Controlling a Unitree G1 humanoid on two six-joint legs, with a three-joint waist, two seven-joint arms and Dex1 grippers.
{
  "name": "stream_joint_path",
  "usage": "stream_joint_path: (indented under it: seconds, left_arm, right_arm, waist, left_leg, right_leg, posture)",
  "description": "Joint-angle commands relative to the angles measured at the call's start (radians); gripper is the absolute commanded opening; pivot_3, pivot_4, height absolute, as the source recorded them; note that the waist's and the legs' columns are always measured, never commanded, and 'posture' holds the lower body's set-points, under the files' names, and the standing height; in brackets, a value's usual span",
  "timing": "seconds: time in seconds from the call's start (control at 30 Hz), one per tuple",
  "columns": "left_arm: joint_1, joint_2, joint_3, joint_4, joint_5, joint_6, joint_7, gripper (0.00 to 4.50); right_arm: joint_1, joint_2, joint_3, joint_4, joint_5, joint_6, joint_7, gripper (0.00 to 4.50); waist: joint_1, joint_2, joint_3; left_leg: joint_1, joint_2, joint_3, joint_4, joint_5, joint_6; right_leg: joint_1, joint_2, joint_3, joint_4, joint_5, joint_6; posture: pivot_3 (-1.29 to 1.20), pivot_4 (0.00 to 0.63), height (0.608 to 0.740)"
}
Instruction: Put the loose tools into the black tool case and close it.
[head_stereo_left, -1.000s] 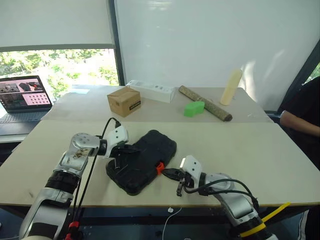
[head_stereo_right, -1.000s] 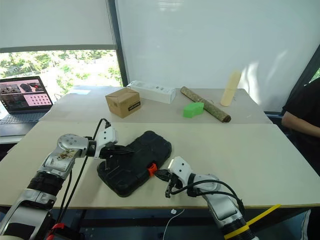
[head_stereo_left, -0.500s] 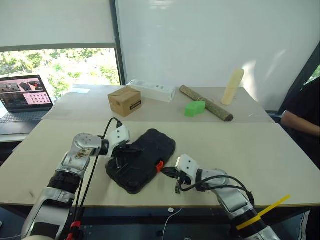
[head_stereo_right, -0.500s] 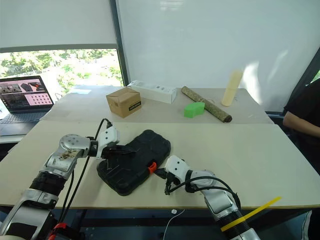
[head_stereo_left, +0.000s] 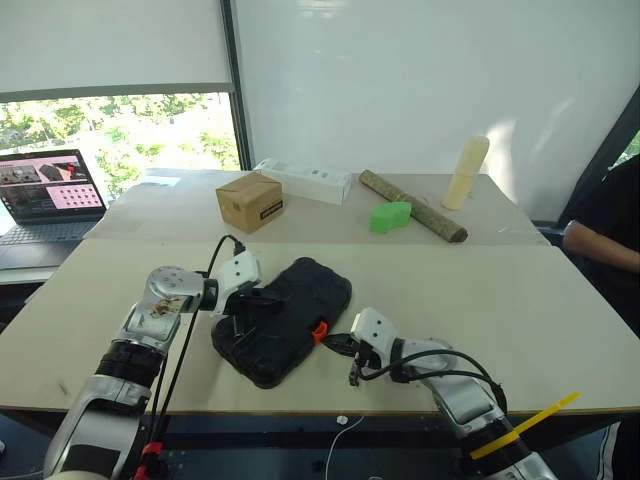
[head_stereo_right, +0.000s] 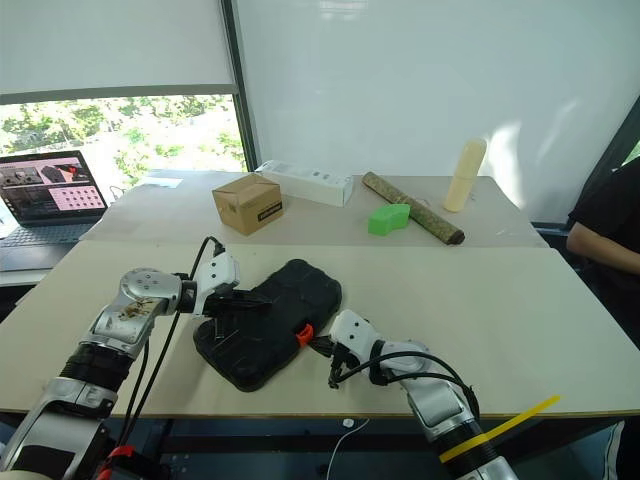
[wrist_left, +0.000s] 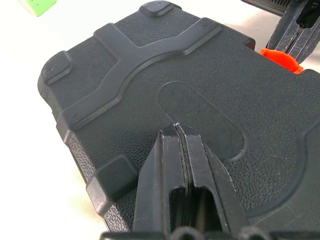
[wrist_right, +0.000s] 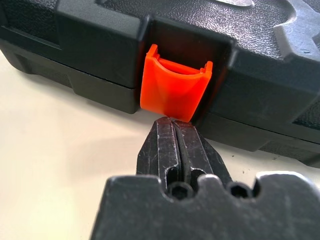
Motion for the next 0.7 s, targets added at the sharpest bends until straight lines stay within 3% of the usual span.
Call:
stream_joint_path:
  seconds: [0.03, 0.2, 0.23, 0.3, 0.33, 0.37, 0.47, 0.5, 0.6, 0.63, 0.7]
  left_arm:
    - [0.09, -0.021, -0.054, 0.068, 0.041, 0.026, 0.007, 0.0]
    - [0.122, -0.037, 0.095, 0.038, -0.095, -0.03, 0.008, 0.0]
    - [0.132, -0.033, 0.137, 0.017, -0.144, -0.016, -0.005, 0.0]
    - [0.16, -0.002, 0.207, -0.025, -0.199, -0.023, -0.014, 0.0]
    - [0.18, 0.021, 0.238, -0.044, -0.207, -0.04, -0.008, 0.52]
    - [0.197, 0.039, 0.261, -0.056, -0.208, -0.059, 0.005, 0.69]
    - [0.288, 0.108, 0.34, -0.088, -0.245, -0.093, -0.017, 1.96]
    - [0.314, 0.123, 0.358, -0.091, -0.243, -0.125, -0.018, 2.21]
    - [0.435, 0.182, 0.41, -0.089, -0.209, -0.215, -0.006, 3.24]
    - [0.48, 0.198, 0.429, -0.091, -0.207, -0.227, -0.001, 3.53]
    - [0.547, 0.211, 0.464, -0.087, -0.211, -0.262, 0.011, 4.32]
  right_arm:
    - [-0.041, 0.045, -0.057, -0.097, 0.08, -0.024, -0.02, 0.06]
    - [0.047, -0.047, -0.147, -0.176, 0.144, 0.002, 0.021, 0.06]
    - [0.073, -0.071, -0.178, -0.214, 0.185, 0.034, 0.038, 0.61]
    - [0.126, -0.13, -0.239, -0.281, 0.239, 0.051, 0.071, 1.1]
    - [0.154, -0.164, -0.268, -0.306, 0.257, 0.051, 0.087, 1.46]
    - [0.175, -0.193, -0.291, -0.323, 0.268, 0.046, 0.097, 1.76]
    - [0.246, -0.281, -0.369, -0.33, 0.283, -0.011, 0.135, 2.92]
    - [0.263, -0.302, -0.387, -0.328, 0.285, -0.029, 0.147, 3.13]
    - [0.315, -0.352, -0.451, -0.269, 0.308, -0.169, 0.236, 4.18]
    - [0.333, -0.376, -0.476, -0.24, 0.315, -0.195, 0.265, 4.44]
    - [0.361, -0.427, -0.516, -0.183, 0.337, -0.184, 0.314, 4.5]
  waist:
    - [-0.002, 0.0, 0.0]
    - [0.0, 0.002, 0.001]
    - [0.0, 0.003, 0.001]
    - [0.0, 0.003, 0.001]
    - [0.0, 0.003, 0.001]
    - [-0.001, 0.003, 0.001]
    - [-0.006, 0.003, 0.001]
    - [-0.004, 0.003, 0.001]
    - [0.0, 0.003, 0.001]
    - [0.001, 0.004, 0.001]
    - [0.005, 0.004, 0.002]
  left_leg:
    - [0.0, 0.0, 0.0, 0.0, 0.0, 0.0]
    - [-0.001, 0.0, 0.0, -0.002, 0.0, 0.0]
    - [-0.002, 0.0, 0.001, -0.003, 0.0, 0.0]
    - [-0.003, -0.001, 0.002, -0.006, 0.0, 0.0]
    - [-0.003, -0.001, 0.002, -0.007, 0.0, 0.0]
    - [-0.005, -0.001, 0.002, -0.01, 0.0, -0.001]
    - [-0.007, -0.001, 0.002, -0.016, 0.0, -0.002]
    - [-0.008, 0.0, 0.002, -0.017, 0.0, -0.002]
    - [-0.011, 0.0, 0.002, -0.016, 0.0, -0.002]
    - [-0.012, -0.001, 0.002, -0.016, -0.001, -0.002]
    - [-0.012, -0.002, 0.002, -0.016, -0.002, -0.001]
  right_leg:
    - [0.0, 0.0, 0.0, 0.0, 0.0, 0.0]
    - [-0.002, -0.001, 0.0, 0.0, 0.0, -0.001]
    - [-0.004, -0.001, 0.001, 0.0, 0.001, -0.001]
    - [-0.006, -0.002, 0.001, -0.001, 0.001, -0.002]
    - [-0.006, -0.001, 0.001, -0.002, 0.001, -0.002]
    - [-0.008, -0.001, 0.001, -0.002, 0.001, -0.002]
    - [-0.011, 0.001, 0.001, -0.009, 0.001, -0.003]
    - [-0.011, 0.001, 0.0, -0.01, 0.001, -0.003]
    - [-0.012, 0.001, -0.002, -0.013, 0.0, -0.003]
    - [-0.012, 0.0, -0.002, -0.014, 0.0, -0.002]
    - [-0.011, -0.002, -0.002, -0.015, -0.001, 0.0]
  posture:
    - [0.0, 0.15, 0.74]
    - [0.0, 0.15, 0.74]
    - [0.0, 0.15, 0.74]
    - [0.0, 0.15, 0.74]
    - [0.0, 0.15, 0.74]
    - [0.0, 0.15, 0.74]
    - [0.0, 0.15, 0.74]
    - [0.0, 0.15, 0.74]
    - [0.0, 0.15, 0.74]
    - [0.0, 0.15, 0.74]
    - [0.0, 0.15, 0.74]
